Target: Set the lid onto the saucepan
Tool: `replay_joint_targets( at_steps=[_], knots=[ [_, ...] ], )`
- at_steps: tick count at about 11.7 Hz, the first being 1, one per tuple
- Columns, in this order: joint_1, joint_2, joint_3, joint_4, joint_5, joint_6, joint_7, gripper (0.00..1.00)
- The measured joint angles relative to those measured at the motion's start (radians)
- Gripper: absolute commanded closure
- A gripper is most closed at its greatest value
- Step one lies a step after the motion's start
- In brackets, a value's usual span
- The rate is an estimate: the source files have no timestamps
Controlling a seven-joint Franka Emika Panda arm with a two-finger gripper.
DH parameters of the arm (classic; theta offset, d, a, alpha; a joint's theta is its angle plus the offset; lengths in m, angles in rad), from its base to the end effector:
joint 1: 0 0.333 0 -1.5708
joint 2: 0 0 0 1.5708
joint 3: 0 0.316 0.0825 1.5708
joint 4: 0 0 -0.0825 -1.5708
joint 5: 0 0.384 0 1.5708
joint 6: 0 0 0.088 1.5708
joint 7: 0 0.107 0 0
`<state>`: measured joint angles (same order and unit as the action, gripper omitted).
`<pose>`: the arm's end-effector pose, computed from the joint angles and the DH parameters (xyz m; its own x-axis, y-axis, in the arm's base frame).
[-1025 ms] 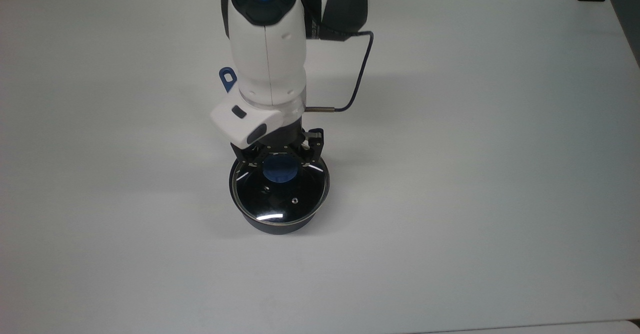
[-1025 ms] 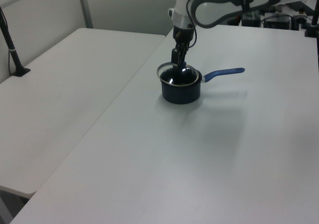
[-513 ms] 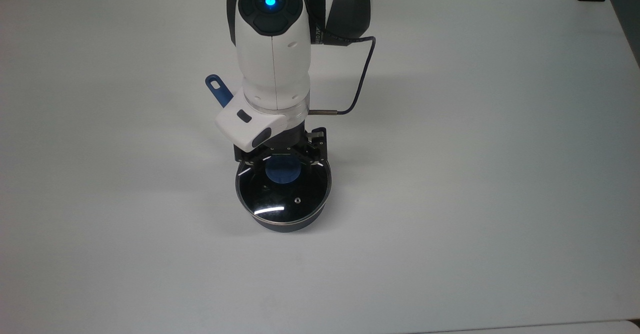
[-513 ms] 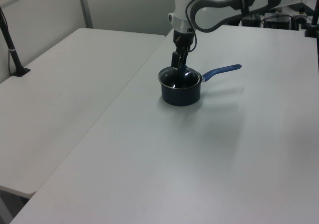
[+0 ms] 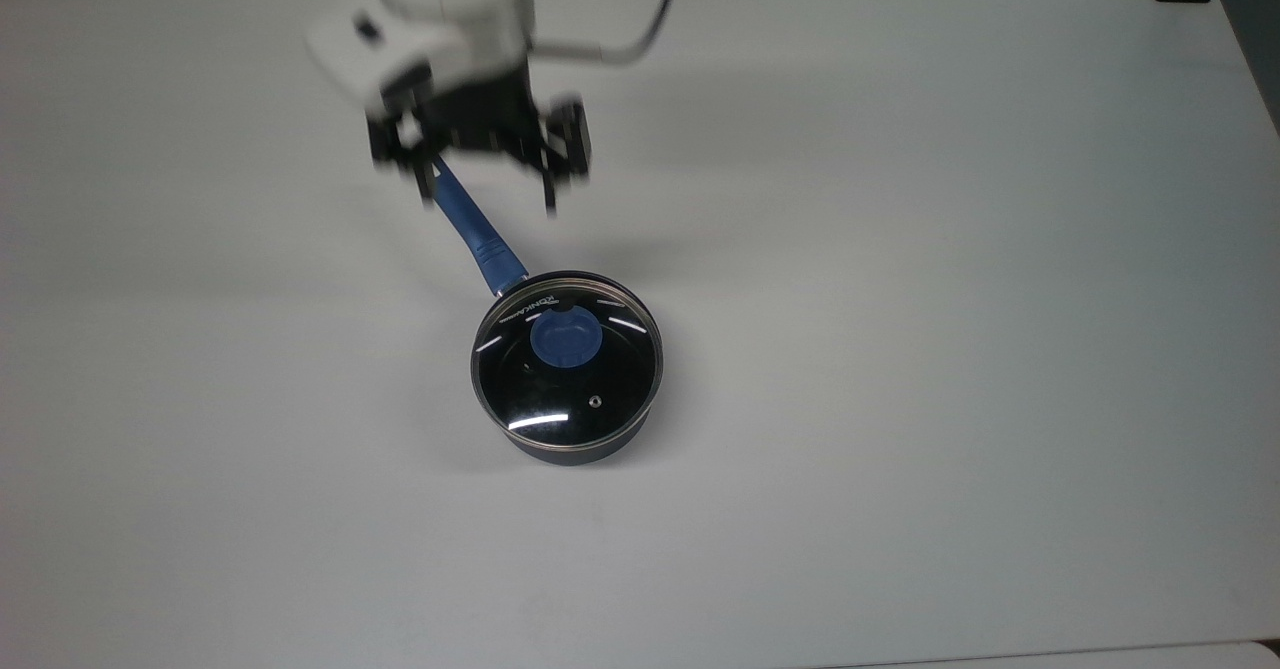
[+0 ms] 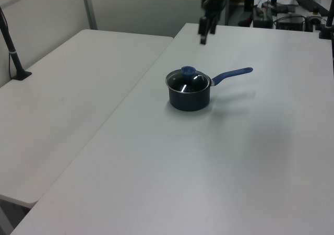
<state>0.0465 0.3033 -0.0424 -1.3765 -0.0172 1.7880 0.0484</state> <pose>0.6628 0.0053 0.5535 0.9933 -0.0373 0.1095 -0.0402 -0.9989 0.0245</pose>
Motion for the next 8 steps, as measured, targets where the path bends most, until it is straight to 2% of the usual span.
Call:
replay_joint_targets(
  at_steps=[3,5,8],
  knots=[
    [-0.002,-0.225,-0.022,-0.150,0.000,-0.173,0.018,0.00],
    [-0.002,-0.343,-0.024,-0.253,0.000,-0.211,0.018,0.00],
    [-0.001,-0.355,-0.022,-0.287,0.000,-0.132,-0.016,0.00]
  ],
)
